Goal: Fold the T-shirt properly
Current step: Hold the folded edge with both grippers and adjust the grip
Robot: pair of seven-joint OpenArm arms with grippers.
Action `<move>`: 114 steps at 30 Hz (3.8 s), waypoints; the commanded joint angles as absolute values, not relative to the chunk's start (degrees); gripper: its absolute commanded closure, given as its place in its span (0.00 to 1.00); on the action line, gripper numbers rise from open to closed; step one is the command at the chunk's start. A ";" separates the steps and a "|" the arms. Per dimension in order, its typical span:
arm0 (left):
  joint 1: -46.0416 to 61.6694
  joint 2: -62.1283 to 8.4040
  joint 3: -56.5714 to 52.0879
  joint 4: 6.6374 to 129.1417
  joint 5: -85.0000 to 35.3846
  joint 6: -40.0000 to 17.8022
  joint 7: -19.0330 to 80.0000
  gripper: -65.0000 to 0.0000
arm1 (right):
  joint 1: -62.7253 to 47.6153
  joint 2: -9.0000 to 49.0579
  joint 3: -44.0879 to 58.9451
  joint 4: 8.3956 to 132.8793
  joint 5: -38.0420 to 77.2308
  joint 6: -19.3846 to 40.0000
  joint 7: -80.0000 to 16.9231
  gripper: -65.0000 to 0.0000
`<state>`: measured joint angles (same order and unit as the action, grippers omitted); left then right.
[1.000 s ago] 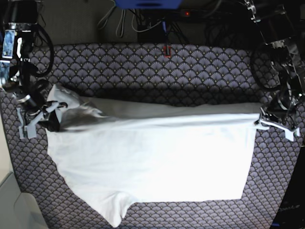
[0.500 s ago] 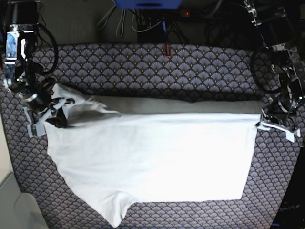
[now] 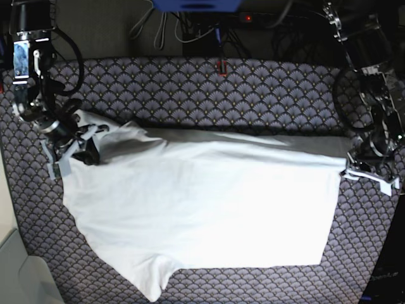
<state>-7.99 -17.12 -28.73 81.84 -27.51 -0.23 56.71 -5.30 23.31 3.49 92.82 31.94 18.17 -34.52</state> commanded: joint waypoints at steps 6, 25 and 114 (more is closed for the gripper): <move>-10.07 -18.24 -29.05 80.40 -27.56 -0.22 55.34 0.98 | -4.35 24.22 4.09 93.67 32.48 17.89 -33.36 1.00; -11.65 -18.24 -29.05 79.69 -27.56 -0.22 55.43 0.71 | -0.66 24.40 4.09 90.86 32.48 17.80 -33.54 1.00; -0.66 -20.53 -20.62 73.19 -27.56 -0.31 44.53 0.25 | -11.82 23.08 9.10 97.36 32.57 17.63 -33.54 0.53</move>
